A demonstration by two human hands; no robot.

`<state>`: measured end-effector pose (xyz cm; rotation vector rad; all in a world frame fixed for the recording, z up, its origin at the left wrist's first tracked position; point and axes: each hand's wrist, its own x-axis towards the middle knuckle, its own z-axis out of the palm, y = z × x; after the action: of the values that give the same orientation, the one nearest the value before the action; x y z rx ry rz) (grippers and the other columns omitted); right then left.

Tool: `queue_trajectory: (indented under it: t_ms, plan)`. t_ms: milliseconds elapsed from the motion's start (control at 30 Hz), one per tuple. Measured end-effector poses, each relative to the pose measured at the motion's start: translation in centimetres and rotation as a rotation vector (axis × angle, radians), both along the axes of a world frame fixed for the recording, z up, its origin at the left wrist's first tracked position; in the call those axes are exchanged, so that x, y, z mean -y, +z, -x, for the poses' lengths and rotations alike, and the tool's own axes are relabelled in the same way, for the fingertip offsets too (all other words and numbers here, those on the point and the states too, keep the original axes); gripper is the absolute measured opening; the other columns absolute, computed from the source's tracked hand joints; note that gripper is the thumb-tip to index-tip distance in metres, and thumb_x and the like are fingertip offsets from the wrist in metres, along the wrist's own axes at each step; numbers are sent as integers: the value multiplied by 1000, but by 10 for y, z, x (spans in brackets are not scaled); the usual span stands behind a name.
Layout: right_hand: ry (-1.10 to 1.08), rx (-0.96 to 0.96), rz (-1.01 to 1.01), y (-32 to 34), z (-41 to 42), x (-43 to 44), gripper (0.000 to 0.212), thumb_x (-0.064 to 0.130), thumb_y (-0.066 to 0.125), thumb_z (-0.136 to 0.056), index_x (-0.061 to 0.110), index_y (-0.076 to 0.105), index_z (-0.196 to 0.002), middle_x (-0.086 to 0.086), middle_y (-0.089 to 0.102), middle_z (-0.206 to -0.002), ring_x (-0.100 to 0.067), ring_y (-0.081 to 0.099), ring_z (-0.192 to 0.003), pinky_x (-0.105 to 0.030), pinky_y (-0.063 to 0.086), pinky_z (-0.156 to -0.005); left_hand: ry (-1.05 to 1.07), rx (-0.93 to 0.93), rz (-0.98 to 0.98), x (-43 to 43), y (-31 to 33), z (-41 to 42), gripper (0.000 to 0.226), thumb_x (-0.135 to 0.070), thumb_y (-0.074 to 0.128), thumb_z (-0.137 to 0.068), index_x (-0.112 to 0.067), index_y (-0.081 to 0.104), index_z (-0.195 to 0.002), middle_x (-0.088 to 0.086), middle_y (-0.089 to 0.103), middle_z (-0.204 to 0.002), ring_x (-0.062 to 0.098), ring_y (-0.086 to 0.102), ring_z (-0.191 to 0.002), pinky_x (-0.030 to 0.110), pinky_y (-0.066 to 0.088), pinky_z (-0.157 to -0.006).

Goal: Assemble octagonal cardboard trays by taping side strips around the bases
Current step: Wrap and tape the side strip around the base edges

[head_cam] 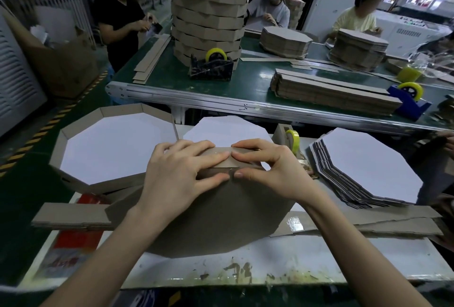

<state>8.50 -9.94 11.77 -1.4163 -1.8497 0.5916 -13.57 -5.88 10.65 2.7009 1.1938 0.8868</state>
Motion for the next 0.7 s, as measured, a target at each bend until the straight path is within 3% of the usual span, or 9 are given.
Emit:
queue_trajectory:
  t_ms: [167,367,467,533,633,700]
  plan:
    - [7,-2,11,2,1,-1,38,16,82,-77,15,73,-114,1,65,-123,-10,57,-120,-30,46,-104,52,-117,-26,1,4,-2,57,-66,45,-82,-34,64,-125,-9,66,-117,20,62,-101,40,44,-78]
    - [9,10,16,1,-1,-2,38,17,84,-76,15,75,-112,3,65,-122,-7,56,-120,-29,44,-104,44,-389,18,-8,22,-18,87,-81,37,-71,-31,44,-141,-10,56,-132,16,48,-124,49,28,-105]
    - [32,7,-8,-3,-6,-1,40,17,85,-75,17,74,-113,5,66,-122,-6,56,-120,-27,45,-104,-30,-440,83,-13,22,-41,86,-88,41,-67,-27,43,-127,-8,58,-121,15,52,-113,34,39,-85]
    - [44,-25,-5,-5,-14,-1,40,17,83,-77,23,72,-116,9,66,-122,-6,57,-121,-27,45,-103,-41,-471,67,-15,22,-49,79,-87,46,-69,-27,43,-119,-8,59,-115,16,57,-105,32,36,-71]
    - [66,-204,125,-4,-19,0,37,27,64,-92,31,60,-128,12,66,-125,-6,58,-121,-27,48,-98,-20,-444,15,-16,19,-45,84,-89,43,-67,-29,43,-126,-9,62,-117,16,61,-102,31,32,-65]
    - [55,-228,189,-1,-21,-1,36,37,49,-98,31,55,-133,18,67,-111,-3,61,-105,-22,48,-90,-6,-420,-3,-15,17,-40,94,-92,36,-66,-29,38,-135,-9,61,-121,17,61,-104,32,38,-65]
